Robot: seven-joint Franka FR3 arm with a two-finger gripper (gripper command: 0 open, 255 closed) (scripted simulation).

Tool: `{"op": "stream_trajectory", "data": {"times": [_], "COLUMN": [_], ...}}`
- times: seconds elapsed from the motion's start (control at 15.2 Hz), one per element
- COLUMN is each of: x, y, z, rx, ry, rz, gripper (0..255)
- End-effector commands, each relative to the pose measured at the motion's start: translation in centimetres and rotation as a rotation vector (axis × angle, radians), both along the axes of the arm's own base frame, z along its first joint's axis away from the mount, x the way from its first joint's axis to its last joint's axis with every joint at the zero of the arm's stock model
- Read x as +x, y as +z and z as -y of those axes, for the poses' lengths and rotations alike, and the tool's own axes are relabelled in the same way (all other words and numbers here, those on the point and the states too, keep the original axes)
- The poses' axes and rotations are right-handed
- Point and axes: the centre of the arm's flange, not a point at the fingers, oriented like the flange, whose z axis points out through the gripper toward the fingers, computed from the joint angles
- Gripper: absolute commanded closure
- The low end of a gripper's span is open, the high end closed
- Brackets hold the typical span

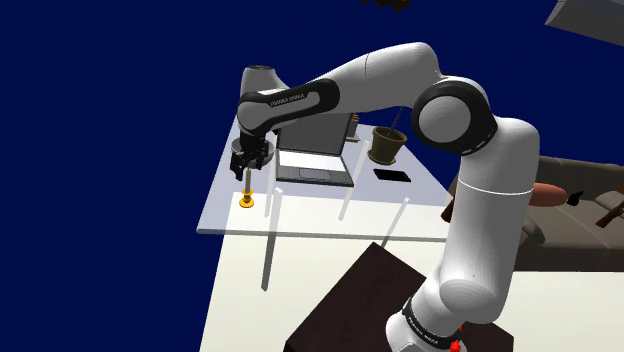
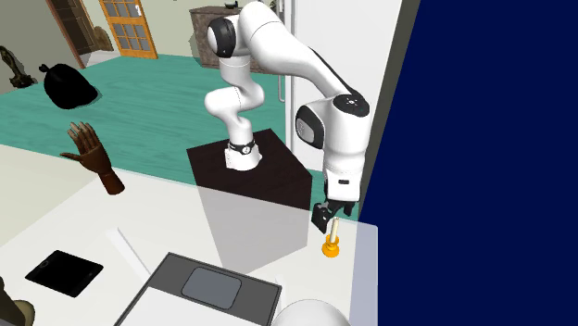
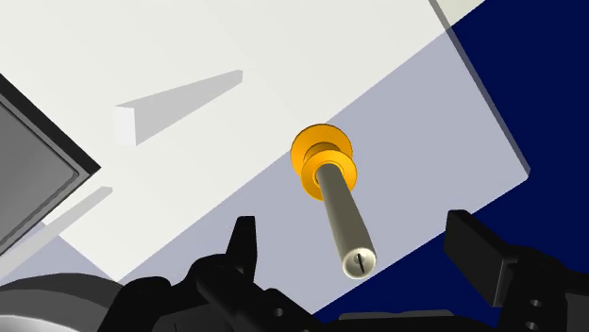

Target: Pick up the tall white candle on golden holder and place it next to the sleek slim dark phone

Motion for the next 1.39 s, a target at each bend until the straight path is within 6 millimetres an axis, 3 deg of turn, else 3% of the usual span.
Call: {"op": "stream_trajectory", "data": {"times": [0.0,0.59,1.32], "x": [0.0,0.0,0.0], "y": [0.0,0.0,5.8], "z": [0.0,0.0,0.0], "rx": [0.0,0.0,0.0], "ry": [0.0,0.0,0.0], "rz": [0.0,0.0,0.0], "gripper": [255,255,255]}}
